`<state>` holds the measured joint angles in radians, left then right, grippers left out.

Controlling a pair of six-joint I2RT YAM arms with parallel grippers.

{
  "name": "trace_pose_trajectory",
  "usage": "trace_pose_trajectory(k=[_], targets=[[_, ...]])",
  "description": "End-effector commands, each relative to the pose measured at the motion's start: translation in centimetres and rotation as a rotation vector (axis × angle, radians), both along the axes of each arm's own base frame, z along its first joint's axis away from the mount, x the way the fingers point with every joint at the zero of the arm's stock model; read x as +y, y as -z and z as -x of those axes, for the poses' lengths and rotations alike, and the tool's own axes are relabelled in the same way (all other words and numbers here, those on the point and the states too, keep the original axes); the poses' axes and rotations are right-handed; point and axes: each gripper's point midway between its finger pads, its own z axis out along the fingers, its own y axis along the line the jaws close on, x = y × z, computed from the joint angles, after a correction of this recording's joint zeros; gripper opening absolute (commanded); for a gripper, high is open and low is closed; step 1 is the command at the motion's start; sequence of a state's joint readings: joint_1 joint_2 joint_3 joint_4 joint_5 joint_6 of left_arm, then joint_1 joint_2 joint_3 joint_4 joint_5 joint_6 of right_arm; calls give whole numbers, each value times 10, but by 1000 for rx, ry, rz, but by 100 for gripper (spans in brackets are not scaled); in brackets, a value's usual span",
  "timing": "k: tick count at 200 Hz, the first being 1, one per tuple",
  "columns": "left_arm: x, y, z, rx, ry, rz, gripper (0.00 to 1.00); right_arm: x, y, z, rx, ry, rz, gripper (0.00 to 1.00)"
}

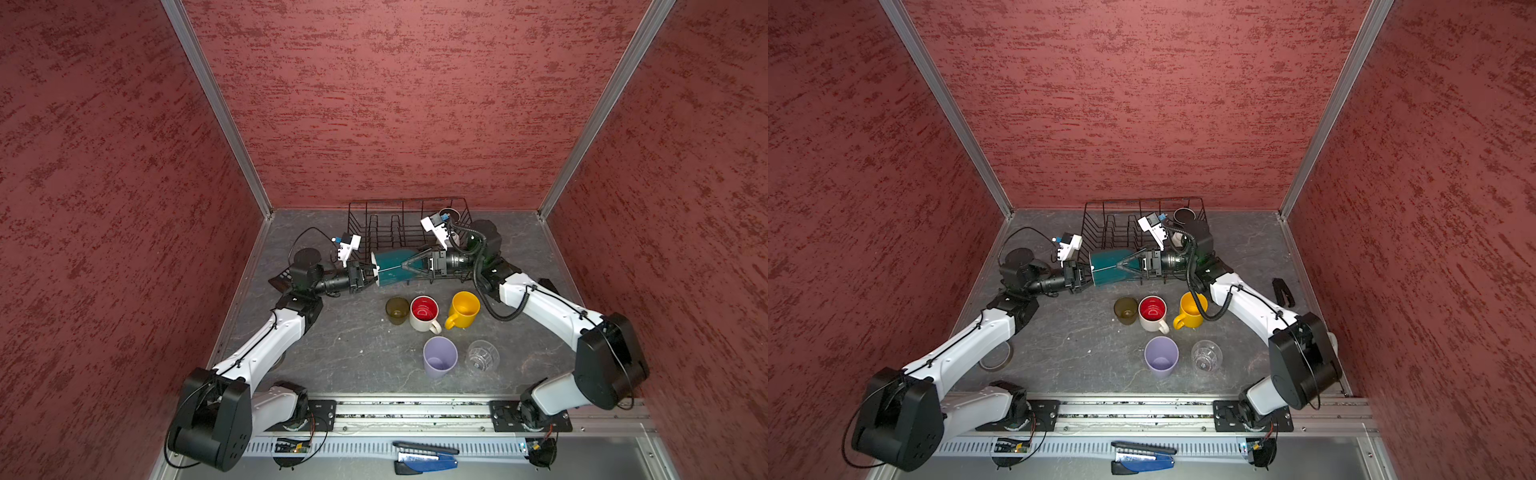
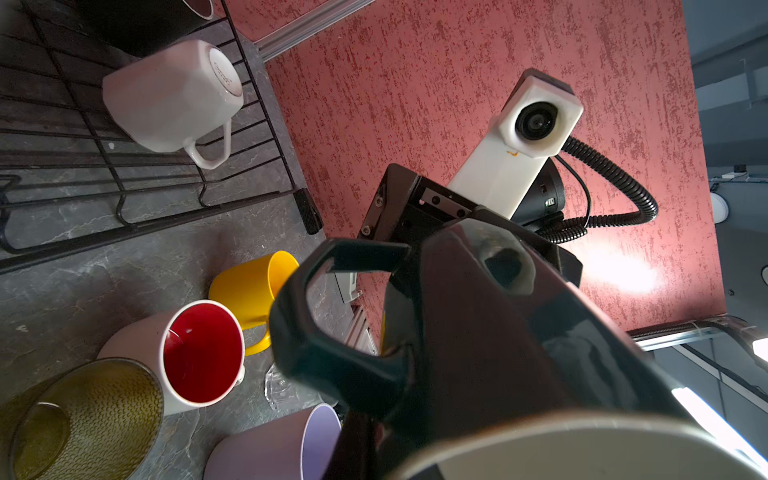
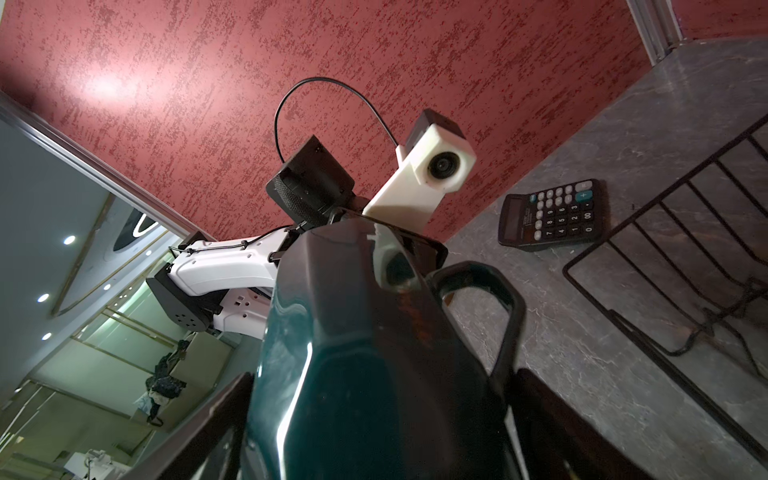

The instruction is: Load the cups into the dish rack

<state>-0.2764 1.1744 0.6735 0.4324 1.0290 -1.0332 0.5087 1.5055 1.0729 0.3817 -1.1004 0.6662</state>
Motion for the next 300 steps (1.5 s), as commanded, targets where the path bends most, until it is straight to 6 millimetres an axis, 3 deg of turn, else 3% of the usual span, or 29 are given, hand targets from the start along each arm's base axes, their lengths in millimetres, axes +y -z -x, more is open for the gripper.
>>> trace_pose_trajectory(k=[1, 53, 131, 173, 220, 300], targets=[[-17, -45, 17, -184, 94, 65, 0, 20, -3, 14, -7, -64, -12, 95], [-19, -50, 23, -177, 148, 74, 0, 20, -6, 17, -12, -74, -13, 99], [-23, -58, 33, -220, 205, 69, 0, 22, 11, 5, 42, -22, 67, 99], [-25, -71, 43, -386, 247, 35, 0, 22, 21, 2, 111, -6, 118, 99], [-23, -62, 46, -567, 231, -47, 0, 17, 24, 9, 159, -7, 161, 99], [-6, -72, 42, -972, 33, -93, 0, 10, 38, 21, 220, -23, 210, 99]])
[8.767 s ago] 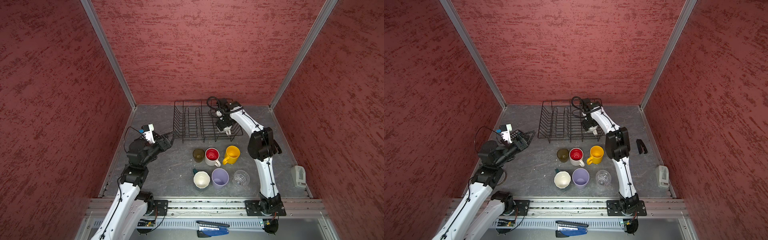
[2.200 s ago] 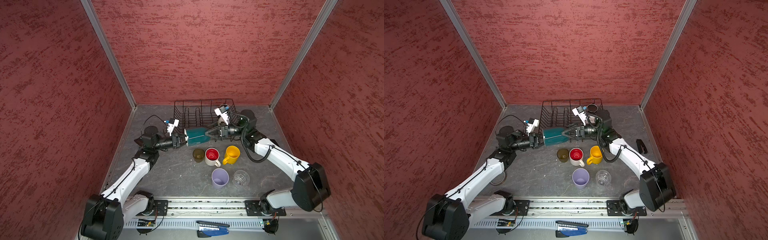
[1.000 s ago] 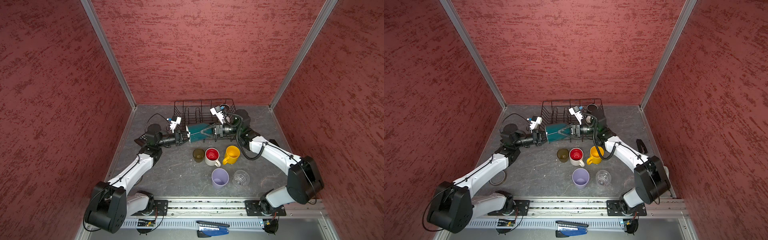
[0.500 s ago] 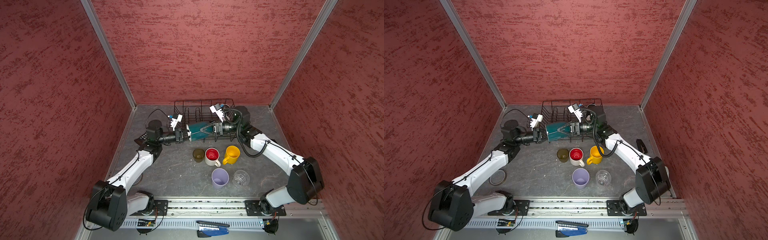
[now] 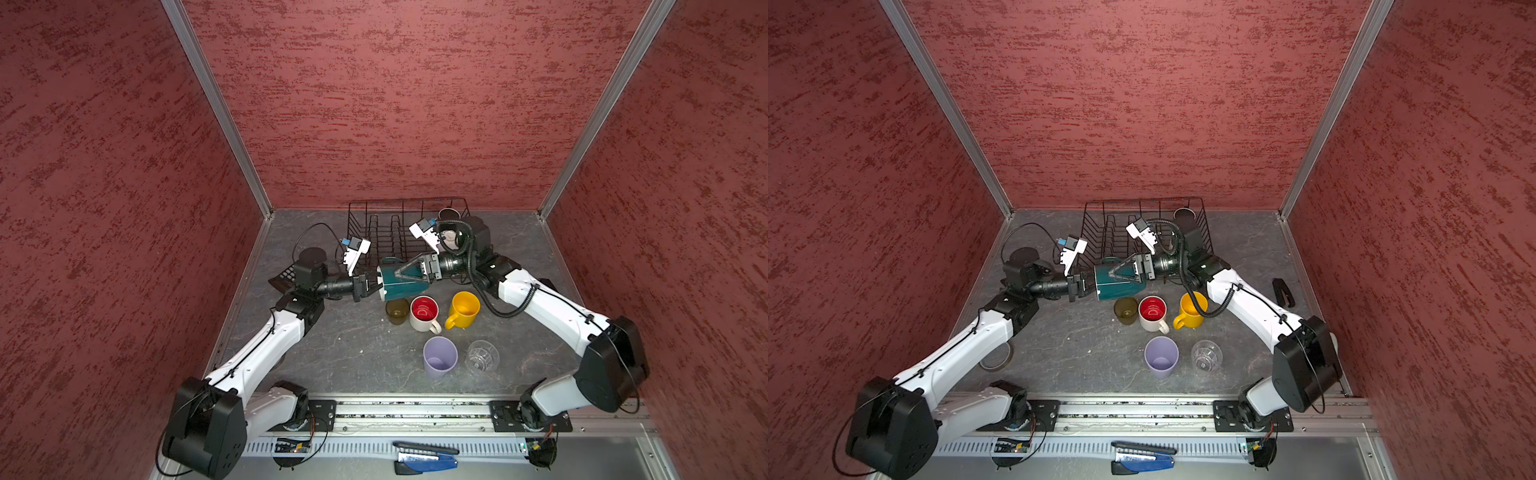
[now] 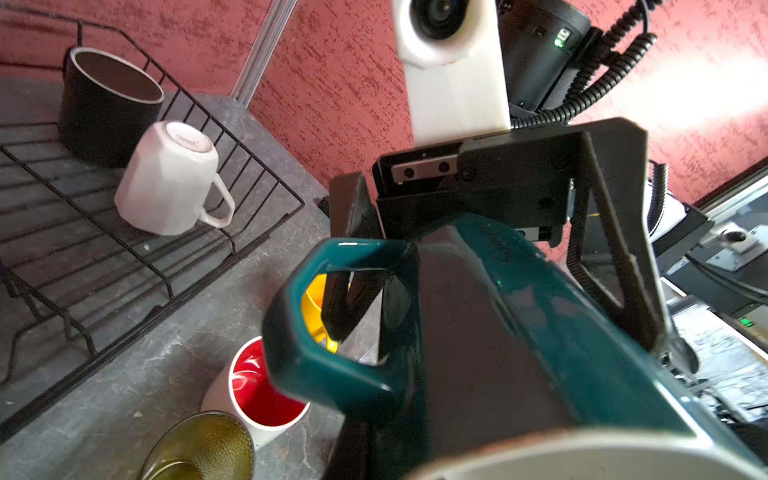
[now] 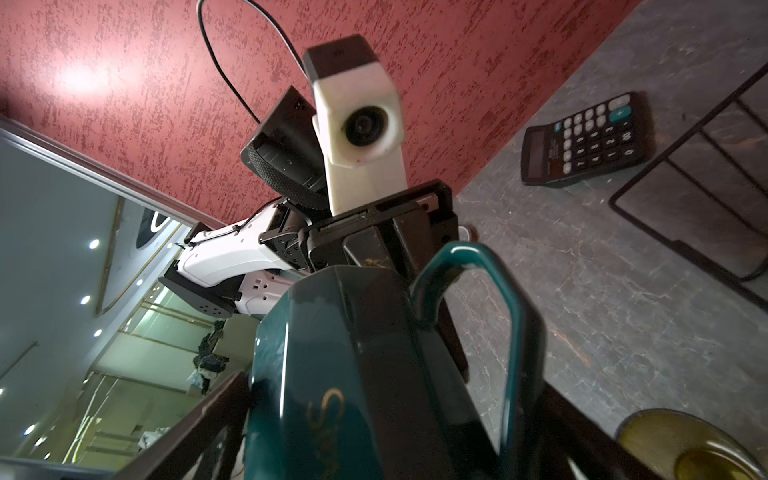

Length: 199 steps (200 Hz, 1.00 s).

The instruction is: Load the cups into the dish rack

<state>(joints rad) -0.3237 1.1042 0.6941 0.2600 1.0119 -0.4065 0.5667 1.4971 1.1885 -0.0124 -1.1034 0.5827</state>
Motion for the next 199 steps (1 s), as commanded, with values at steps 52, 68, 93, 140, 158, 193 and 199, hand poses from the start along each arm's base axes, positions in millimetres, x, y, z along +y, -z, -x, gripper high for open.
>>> trace_pose_trajectory(k=[52, 68, 93, 140, 158, 193, 199], targets=[[14, -74, 7, -550, -89, 94, 0, -4, 38, -1, 97, 38, 89, 99], [14, -75, 7, -573, -93, 92, 0, -4, 37, 2, 96, 31, 85, 99], [14, -75, 6, -599, -94, 95, 0, -4, 36, 4, 96, 15, 77, 96], [12, -75, -1, -595, -98, 109, 0, -3, 32, 8, 93, -14, 50, 88], [10, -74, -3, -583, -85, 112, 0, -3, 28, 10, 85, -23, 36, 85], [4, -74, 5, -585, -4, 123, 0, -2, 26, 8, 86, -17, 30, 94], [3, -73, 8, -594, 9, 123, 0, -2, 26, 7, 87, -15, 29, 96]])
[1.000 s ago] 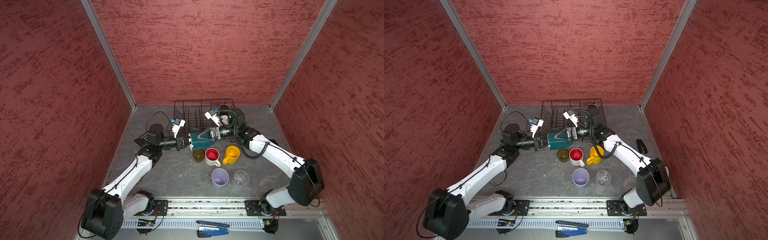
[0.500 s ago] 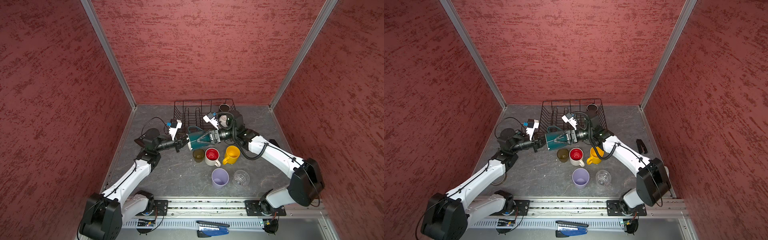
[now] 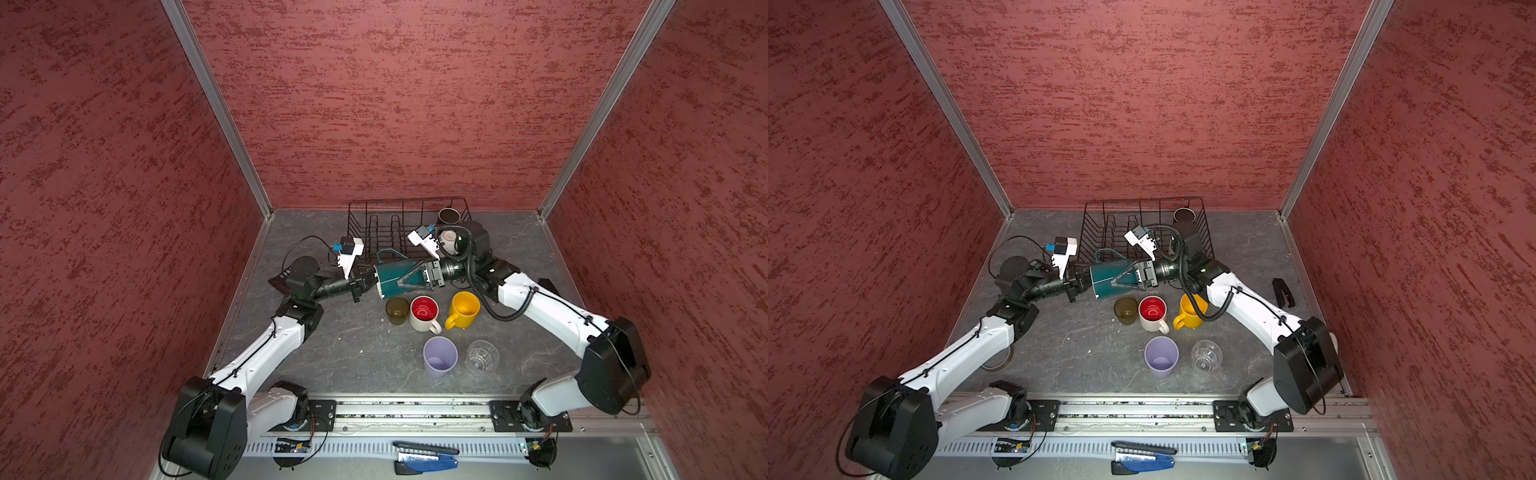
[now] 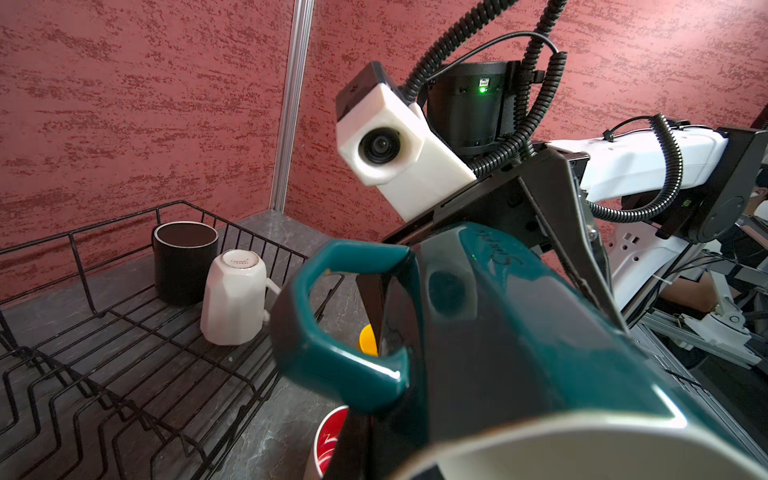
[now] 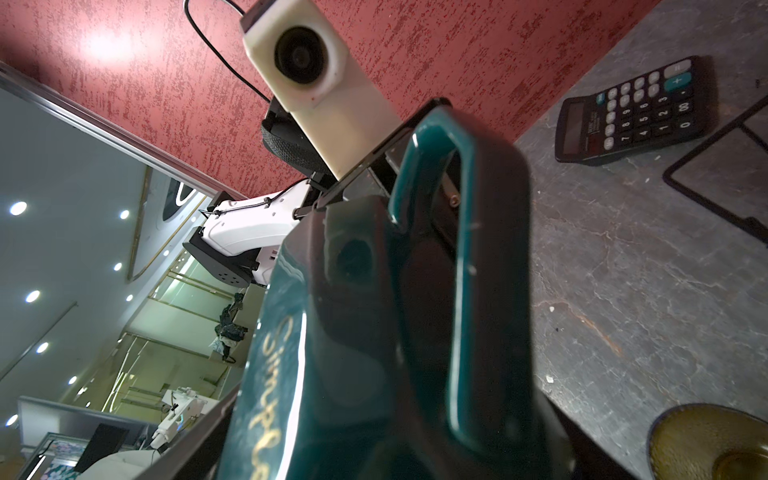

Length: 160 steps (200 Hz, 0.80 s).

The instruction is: Load the cups into the dish rack

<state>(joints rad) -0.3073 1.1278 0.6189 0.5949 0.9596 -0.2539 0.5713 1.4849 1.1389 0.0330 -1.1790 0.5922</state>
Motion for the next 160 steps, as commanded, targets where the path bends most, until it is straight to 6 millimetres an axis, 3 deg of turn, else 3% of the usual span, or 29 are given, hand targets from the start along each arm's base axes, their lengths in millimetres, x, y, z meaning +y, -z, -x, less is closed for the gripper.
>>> trace_pose_trajectory(k=[1, 62, 106, 160], targets=[[-4, -55, 22, -229, 86, 69, 0, 1, 21, -10, 70, 59, 53, 96], [-10, -48, 29, -299, 93, 34, 0, 3, 22, -16, 96, 64, 55, 99], [-16, -39, 27, -298, 103, 14, 0, 4, 10, -16, 85, 63, 24, 99], [-23, -31, 38, -310, 206, -15, 0, 5, 10, -16, 89, 53, 17, 97]])
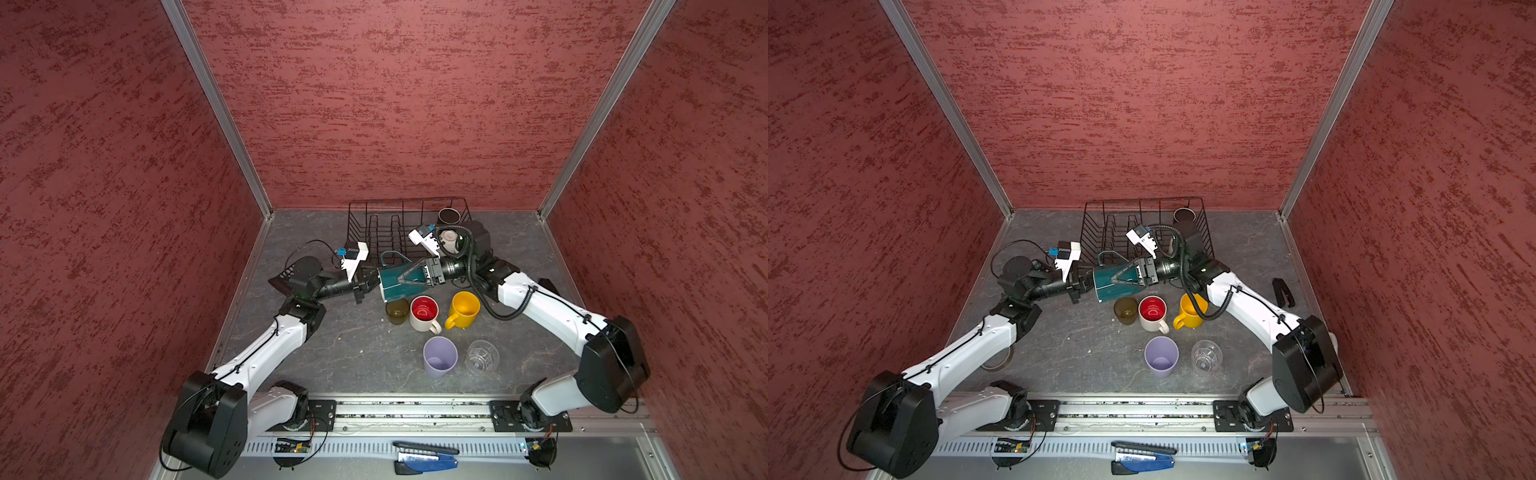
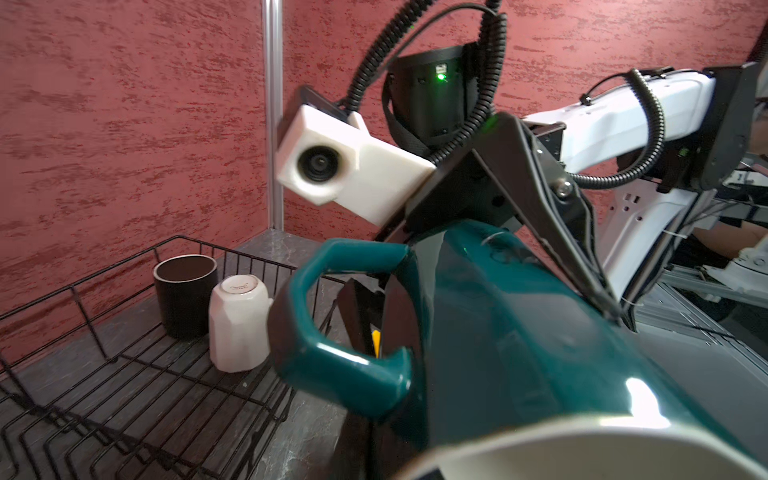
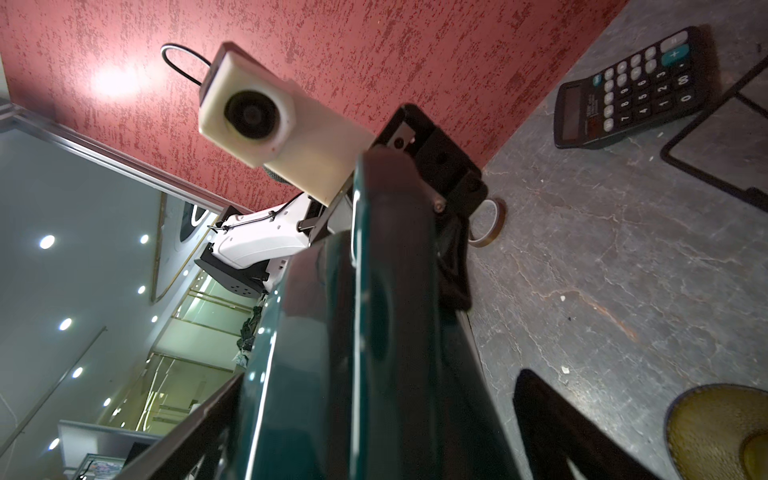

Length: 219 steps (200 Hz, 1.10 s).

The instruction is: Load the cups into the dish rack

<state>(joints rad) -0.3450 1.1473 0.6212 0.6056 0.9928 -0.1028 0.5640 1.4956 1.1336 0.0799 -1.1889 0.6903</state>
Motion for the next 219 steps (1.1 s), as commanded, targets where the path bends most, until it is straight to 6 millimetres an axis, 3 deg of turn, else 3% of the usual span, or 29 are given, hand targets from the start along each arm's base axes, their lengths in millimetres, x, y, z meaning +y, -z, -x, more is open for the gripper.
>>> trace_pose_trajectory(k=[1, 88, 135, 219], targets=[[-11, -35, 26, -165, 147, 24, 0, 5, 10, -12, 17, 45, 18, 97], [-9, -47, 10, -194, 82, 53, 0, -2, 19, 3, 14, 11, 33, 99], [-9, -46, -1, -142, 86, 66, 0, -6, 11, 11, -16, -9, 7, 99], [-1, -55, -18, -184, -22, 110, 0, -6, 16, 13, 14, -10, 9, 98]])
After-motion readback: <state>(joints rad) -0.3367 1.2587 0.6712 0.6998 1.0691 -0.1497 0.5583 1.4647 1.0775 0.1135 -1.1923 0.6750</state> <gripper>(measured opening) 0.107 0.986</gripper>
